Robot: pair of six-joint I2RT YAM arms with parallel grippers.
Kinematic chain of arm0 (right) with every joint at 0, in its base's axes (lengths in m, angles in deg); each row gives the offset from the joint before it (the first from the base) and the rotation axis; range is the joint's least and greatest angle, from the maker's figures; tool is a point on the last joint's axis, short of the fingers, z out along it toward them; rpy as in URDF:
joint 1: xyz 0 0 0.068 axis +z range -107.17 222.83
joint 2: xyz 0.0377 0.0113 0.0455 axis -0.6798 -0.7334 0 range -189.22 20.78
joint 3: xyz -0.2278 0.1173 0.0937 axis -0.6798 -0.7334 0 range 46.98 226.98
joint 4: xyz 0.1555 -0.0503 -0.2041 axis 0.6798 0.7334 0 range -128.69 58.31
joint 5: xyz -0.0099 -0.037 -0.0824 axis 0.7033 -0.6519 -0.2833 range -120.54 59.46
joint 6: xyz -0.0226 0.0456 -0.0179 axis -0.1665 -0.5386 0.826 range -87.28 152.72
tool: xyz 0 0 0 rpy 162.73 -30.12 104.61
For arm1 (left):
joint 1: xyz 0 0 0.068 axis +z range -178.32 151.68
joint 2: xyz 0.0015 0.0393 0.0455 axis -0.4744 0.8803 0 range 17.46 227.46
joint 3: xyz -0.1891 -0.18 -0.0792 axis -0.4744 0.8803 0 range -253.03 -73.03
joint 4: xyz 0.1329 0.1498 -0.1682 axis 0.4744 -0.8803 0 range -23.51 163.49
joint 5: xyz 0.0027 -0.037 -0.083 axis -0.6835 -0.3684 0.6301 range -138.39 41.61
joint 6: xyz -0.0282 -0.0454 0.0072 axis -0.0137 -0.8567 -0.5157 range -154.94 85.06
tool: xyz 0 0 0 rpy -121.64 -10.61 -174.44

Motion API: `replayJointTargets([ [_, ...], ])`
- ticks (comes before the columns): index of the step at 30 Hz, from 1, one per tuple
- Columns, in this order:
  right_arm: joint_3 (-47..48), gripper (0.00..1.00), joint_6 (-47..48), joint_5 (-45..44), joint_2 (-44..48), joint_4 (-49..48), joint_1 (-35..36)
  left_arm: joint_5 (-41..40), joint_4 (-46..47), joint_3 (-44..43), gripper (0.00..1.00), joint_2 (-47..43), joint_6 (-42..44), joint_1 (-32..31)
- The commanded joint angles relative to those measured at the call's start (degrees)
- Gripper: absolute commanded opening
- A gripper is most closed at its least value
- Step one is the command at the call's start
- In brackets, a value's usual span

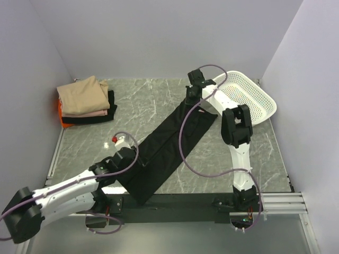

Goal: Fold and stack the t-shirts
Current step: Fold the tshirt

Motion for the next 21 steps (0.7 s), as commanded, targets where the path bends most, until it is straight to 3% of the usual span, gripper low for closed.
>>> replayJointTargets([
  [1,-4.76,0.13,1.78,-0.08,10.95,-5.10,-0.41,-2.76,-4.70,-4.23,0.33,-6.12,0.89,-0.27],
  [4,-14.61,0.19,1.43,0.79,21.92,-9.59,-0.24,-4.52,-7.60,-4.50,0.33,-6.84,1.33,-0.27],
  [11,-30.34,0.22,0.73,-4.81,29.87,-7.93,4.76,-4.35,-10.95,-5.38,0.32,1.24,2.12,-0.35],
  [21,-36.96,0.22,-3.14,-7.47,24.08,-8.72,8.47,-0.13,-7.88,-2.57,0.32,3.09,2.21,-0.53],
])
